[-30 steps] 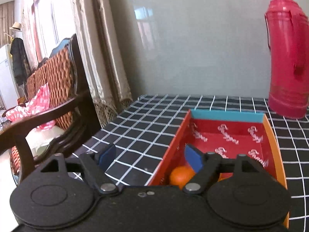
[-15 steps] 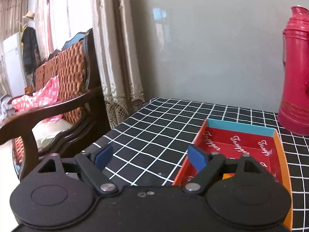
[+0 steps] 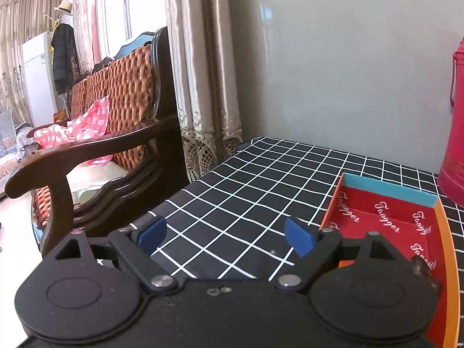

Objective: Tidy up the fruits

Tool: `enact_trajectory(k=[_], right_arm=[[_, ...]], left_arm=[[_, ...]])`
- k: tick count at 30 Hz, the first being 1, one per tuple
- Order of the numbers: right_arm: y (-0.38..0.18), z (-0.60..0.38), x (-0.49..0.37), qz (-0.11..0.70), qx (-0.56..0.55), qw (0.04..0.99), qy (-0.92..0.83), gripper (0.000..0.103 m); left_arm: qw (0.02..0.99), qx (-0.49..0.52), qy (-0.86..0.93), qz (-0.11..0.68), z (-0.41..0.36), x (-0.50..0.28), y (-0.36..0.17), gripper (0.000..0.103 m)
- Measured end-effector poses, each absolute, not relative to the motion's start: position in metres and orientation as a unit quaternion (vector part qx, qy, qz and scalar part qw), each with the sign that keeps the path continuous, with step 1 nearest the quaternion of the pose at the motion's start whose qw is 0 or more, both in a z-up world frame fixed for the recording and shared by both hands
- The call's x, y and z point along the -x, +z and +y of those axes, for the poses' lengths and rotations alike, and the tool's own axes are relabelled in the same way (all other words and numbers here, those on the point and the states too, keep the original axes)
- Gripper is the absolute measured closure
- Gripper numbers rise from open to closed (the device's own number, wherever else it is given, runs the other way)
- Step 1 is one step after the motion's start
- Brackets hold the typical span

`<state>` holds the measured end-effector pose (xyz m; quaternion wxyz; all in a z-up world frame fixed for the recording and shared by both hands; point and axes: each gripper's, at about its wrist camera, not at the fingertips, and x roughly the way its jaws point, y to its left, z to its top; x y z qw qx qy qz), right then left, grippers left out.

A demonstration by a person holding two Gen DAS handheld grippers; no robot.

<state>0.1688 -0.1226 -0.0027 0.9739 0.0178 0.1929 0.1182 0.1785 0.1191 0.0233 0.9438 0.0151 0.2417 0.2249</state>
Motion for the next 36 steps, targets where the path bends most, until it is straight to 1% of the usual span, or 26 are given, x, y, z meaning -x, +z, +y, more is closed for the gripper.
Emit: enact_trajectory(k=[6,11,12,13,14,15,17,18,19,21,23,24,30,36], right_arm=[[-0.010,-0.082,-0.173,0.208,0.012,0.965,0.160,0.076],[-0.022,-0.059,-0.179,0.231,0.028,0.960,0.155,0.076],[-0.024,-0.057,-0.181,0.236,0.025,0.959,0.153,0.074],[-0.024,-0.058,-0.181,0.242,0.021,0.958,0.152,0.062],[-0.024,-0.060,-0.182,0.244,0.011,0.958,0.151,0.060],[-0.022,-0.064,-0.181,0.239,-0.006,0.959,0.154,0.054],[-0.013,-0.073,-0.174,0.233,-0.026,0.962,0.143,0.040],[-0.010,-0.076,-0.172,0.229,-0.031,0.963,0.136,0.027],[-0.007,-0.080,-0.168,0.224,-0.035,0.965,0.128,0.020],[0.000,-0.088,-0.159,0.221,-0.037,0.968,0.112,0.015],[0.008,-0.095,-0.146,0.224,-0.038,0.969,0.098,0.009],[0.011,-0.099,-0.138,0.228,-0.041,0.969,0.091,0.000],[0.017,-0.114,-0.072,0.277,-0.065,0.957,0.062,0.000],[0.038,-0.118,-0.008,0.278,-0.061,0.958,0.038,0.000]], left_arm=[[0.944,-0.028,0.221,0.242,0.122,-0.169,0.022,0.019],[0.945,-0.049,0.220,0.239,0.125,-0.166,0.018,0.017],[0.945,-0.050,0.220,0.239,0.126,-0.166,0.018,0.016],[0.945,-0.051,0.219,0.239,0.127,-0.166,0.018,0.015],[0.945,-0.051,0.218,0.240,0.129,-0.166,0.017,0.013],[0.945,-0.050,0.218,0.240,0.130,-0.166,0.017,0.012],[0.946,-0.050,0.212,0.241,0.131,-0.166,0.018,0.010],[0.947,-0.050,0.206,0.241,0.130,-0.166,0.018,0.010],[0.948,-0.049,0.201,0.242,0.130,-0.165,0.019,0.010],[0.952,-0.046,0.187,0.239,0.125,-0.159,0.023,0.008],[0.953,-0.051,0.180,0.238,0.119,-0.146,0.026,0.006],[0.954,-0.051,0.171,0.239,0.116,-0.136,0.027,0.006],[0.956,-0.066,0.122,0.259,0.095,-0.068,0.034,0.006],[0.961,-0.056,0.087,0.257,0.079,-0.014,0.050,0.006]])
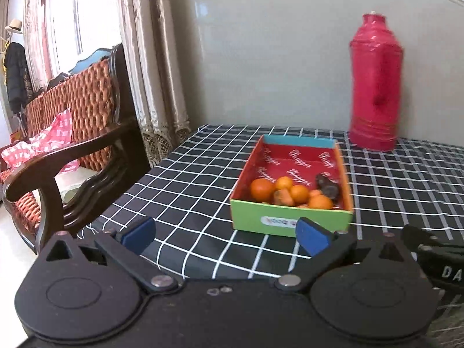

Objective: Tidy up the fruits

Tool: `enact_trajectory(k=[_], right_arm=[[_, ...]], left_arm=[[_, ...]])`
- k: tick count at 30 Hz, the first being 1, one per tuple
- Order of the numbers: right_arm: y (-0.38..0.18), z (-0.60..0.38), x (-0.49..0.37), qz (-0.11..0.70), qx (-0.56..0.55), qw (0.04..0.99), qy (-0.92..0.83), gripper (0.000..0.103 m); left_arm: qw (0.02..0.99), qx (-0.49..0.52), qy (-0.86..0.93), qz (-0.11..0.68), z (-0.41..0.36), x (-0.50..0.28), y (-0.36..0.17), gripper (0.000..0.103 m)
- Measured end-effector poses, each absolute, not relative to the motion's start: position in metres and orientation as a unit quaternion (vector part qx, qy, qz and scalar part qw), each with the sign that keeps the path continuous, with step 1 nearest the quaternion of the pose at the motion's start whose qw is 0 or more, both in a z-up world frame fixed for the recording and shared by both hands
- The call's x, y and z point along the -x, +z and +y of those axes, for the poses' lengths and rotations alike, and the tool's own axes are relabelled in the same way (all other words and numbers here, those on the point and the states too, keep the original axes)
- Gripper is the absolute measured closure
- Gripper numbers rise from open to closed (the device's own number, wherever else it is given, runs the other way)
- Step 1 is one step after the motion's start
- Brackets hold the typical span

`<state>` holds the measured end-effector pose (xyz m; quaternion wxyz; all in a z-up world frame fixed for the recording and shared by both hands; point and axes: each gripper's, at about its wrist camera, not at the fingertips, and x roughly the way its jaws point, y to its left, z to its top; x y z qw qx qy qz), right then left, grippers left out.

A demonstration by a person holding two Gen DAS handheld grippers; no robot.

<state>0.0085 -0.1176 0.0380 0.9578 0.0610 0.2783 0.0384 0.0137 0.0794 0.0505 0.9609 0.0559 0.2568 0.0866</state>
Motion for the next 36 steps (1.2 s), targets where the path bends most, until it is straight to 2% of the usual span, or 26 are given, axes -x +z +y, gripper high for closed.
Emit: enact_trajectory(k=[16,36], right_arm=[[0.074,-0.132,0.060,0.241,-0.088,0.967,0.009,0.000],[0.068,-0.132,0.048,0.252,-0.087,0.964,0.006,0.000]], left_arm=[[0.970,-0.043,0.056,0.234,0.070,0.025,0.070,0.006],[0.967,-0.038,0.046,0.246,0.070,0.016,0.062,0.006]])
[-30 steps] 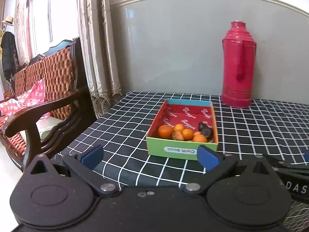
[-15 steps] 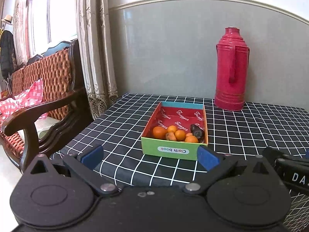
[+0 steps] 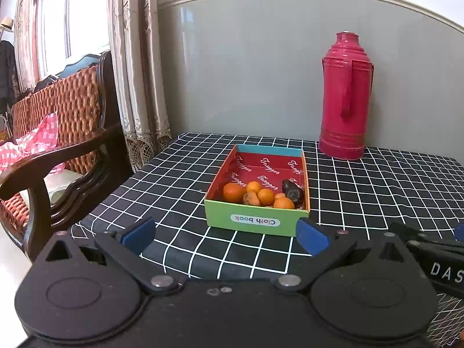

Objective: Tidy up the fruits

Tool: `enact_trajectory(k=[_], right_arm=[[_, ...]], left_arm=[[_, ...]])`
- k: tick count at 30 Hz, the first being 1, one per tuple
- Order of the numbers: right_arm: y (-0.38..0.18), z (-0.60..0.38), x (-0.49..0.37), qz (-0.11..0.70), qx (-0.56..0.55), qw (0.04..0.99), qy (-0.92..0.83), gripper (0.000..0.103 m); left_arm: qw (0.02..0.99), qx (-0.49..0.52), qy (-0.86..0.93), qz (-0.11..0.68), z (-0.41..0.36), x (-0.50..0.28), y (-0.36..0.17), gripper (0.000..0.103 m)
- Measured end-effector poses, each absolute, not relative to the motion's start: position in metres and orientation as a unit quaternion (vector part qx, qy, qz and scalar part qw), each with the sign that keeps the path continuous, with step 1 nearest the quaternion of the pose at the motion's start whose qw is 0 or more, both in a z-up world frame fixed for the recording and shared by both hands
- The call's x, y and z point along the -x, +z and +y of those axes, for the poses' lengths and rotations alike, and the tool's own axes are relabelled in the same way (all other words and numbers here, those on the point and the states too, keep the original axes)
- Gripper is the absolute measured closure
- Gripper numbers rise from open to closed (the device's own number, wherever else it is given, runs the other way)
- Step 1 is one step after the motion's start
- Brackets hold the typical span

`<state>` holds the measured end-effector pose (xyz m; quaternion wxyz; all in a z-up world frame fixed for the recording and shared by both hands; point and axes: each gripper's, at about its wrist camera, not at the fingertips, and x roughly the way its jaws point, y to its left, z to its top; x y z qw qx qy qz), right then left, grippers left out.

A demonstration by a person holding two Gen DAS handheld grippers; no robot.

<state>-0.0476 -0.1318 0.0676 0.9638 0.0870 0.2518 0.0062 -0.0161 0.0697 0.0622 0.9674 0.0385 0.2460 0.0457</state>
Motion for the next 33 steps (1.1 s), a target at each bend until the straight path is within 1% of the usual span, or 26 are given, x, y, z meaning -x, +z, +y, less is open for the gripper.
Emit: enact_trajectory(k=[33], right_arm=[[0.060,-0.128,0.034,0.263,-0.088,0.961,0.010,0.000]], left_arm=[[0.964,-0.033,0.047,0.258,0.071,0.005,0.056,0.006]])
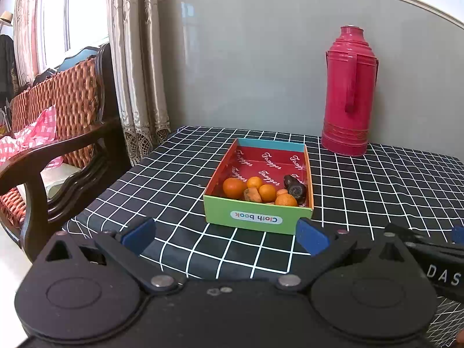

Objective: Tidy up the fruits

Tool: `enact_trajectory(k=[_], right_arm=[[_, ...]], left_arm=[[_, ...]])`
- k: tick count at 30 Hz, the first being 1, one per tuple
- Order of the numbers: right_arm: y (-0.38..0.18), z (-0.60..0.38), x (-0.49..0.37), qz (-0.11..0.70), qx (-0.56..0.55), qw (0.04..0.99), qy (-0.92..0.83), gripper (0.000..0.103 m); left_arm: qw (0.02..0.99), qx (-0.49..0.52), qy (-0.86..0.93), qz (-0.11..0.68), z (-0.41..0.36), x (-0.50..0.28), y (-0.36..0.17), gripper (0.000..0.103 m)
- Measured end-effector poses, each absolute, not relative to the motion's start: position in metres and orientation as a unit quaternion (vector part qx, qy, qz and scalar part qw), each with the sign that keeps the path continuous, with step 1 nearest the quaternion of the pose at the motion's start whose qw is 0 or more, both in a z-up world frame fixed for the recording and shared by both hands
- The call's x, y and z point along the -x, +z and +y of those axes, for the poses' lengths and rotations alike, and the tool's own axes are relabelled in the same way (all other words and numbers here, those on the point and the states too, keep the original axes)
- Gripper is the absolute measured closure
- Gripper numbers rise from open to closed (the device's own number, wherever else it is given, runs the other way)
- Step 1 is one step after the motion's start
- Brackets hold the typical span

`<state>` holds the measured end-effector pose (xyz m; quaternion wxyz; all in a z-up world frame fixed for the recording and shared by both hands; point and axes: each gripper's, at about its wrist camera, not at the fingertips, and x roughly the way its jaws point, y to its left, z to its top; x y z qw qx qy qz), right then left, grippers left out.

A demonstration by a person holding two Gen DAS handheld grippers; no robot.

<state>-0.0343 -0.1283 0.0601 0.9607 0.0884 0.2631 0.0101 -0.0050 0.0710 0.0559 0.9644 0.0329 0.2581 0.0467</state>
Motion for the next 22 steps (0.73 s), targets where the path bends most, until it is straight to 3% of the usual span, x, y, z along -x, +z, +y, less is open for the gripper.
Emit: enact_trajectory(k=[22], right_arm=[[0.0638,-0.1335,0.0303,0.258,-0.095,0.961,0.002,0.000]], left_arm=[[0.968,-0.032,0.035,0.248,0.0630,-0.0040,0.0566,0.007]])
